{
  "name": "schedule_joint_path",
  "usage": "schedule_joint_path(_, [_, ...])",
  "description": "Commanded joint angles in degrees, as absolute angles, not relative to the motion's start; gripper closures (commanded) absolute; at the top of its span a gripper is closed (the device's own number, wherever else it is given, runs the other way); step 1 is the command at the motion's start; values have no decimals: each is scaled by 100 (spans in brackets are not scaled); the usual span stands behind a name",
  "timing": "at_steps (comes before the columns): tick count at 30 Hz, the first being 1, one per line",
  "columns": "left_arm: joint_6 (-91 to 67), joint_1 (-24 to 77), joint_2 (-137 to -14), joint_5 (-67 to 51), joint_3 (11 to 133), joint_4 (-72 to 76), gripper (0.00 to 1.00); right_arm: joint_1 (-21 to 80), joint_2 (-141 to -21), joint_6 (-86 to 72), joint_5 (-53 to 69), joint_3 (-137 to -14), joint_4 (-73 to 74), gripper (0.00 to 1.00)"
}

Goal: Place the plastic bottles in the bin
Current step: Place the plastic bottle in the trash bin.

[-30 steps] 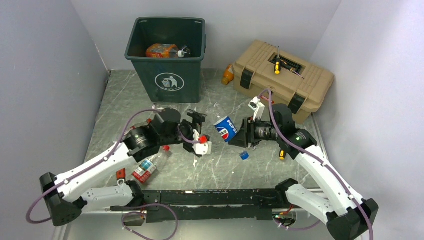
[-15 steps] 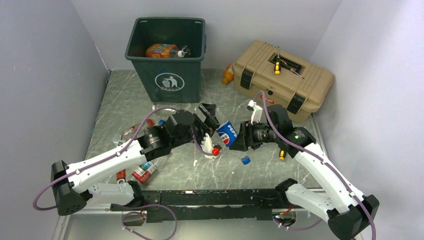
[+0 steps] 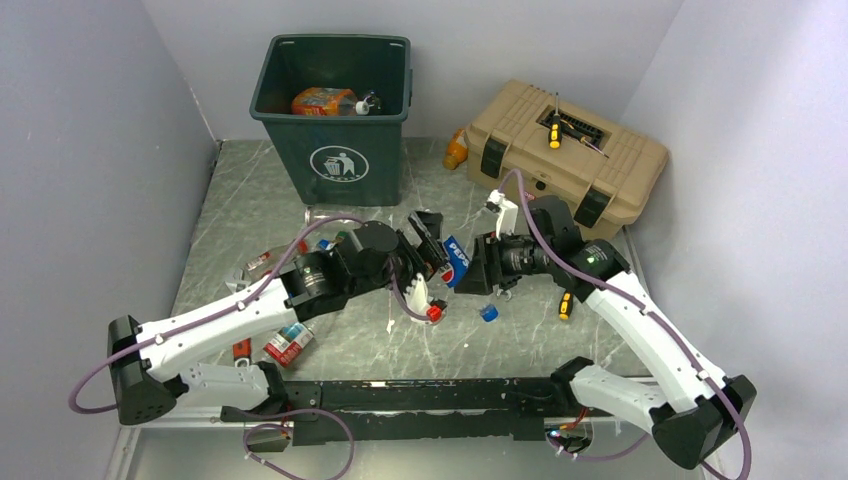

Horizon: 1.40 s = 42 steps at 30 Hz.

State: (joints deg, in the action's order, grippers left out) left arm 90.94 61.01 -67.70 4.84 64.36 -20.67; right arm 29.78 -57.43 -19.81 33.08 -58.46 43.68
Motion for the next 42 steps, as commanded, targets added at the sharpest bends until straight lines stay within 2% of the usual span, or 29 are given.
schedule_joint_path(1, [9285, 6223, -6928, 458, 6507, -2088, 1, 3136, -5873, -1757, 3374, -6423, 4569, 67])
schedule_joint_path(6, [9223, 6284, -7099, 629, 6553, -1929, 15, 3217, -5922, -1705, 3208, -6600, 4667, 67])
schedule_joint_path(10, [9105, 6284, -7069, 763, 6513, -1754, 35, 3216, -5833, -1697, 3156, -6600, 4667, 64])
schedule_joint_path(11, [9087, 6284, -7055, 789, 6512, -1744, 39, 3217, -5794, -1685, 3148, -6613, 4667, 59])
schedule_joint_path(14, [8978, 6285, -7037, 891, 6493, -1659, 50, 3211, -5678, -1679, 3049, -6722, 4676, 35])
schedule_joint_path(16, [8762, 6284, -7004, 923, 6459, -1613, 52, 3217, -5565, -1678, 2967, -6840, 4676, 23])
schedule_joint_path(19, [8046, 6284, -6962, 906, 6512, -1783, 50, 3217, -5275, -1708, 2757, -7099, 4666, 11])
schedule_joint_path(20, [7696, 6284, -6959, 943, 6532, -1830, 50, 3217, -5133, -1724, 2670, -7155, 4582, 2])
schedule_joint_path(23, [6583, 6221, -6908, 702, 6609, -2065, 53, 3216, -4438, -1808, 2361, -7096, 4137, 0])
schedule_joint_path(28, [4827, 5653, -6748, -359, 6405, -2311, 61, 3217, -3301, -1878, 1733, -6738, 3203, 0])
schedule_joint_path(34, [2486, 4899, -6639, -2056, 6387, -1647, 60, 3216, -1737, -2153, 1188, -5227, 1716, 0])
schedule_joint_path(38, [832, 4544, -6774, -3118, 6647, -1007, 60, 3217, -1618, -2338, 1091, -4682, 1457, 0])
schedule_joint_path(42, [-720, 4526, -6669, -3840, 6380, 361, 58, 3211, -1764, -2677, 1413, -4187, 648, 0])
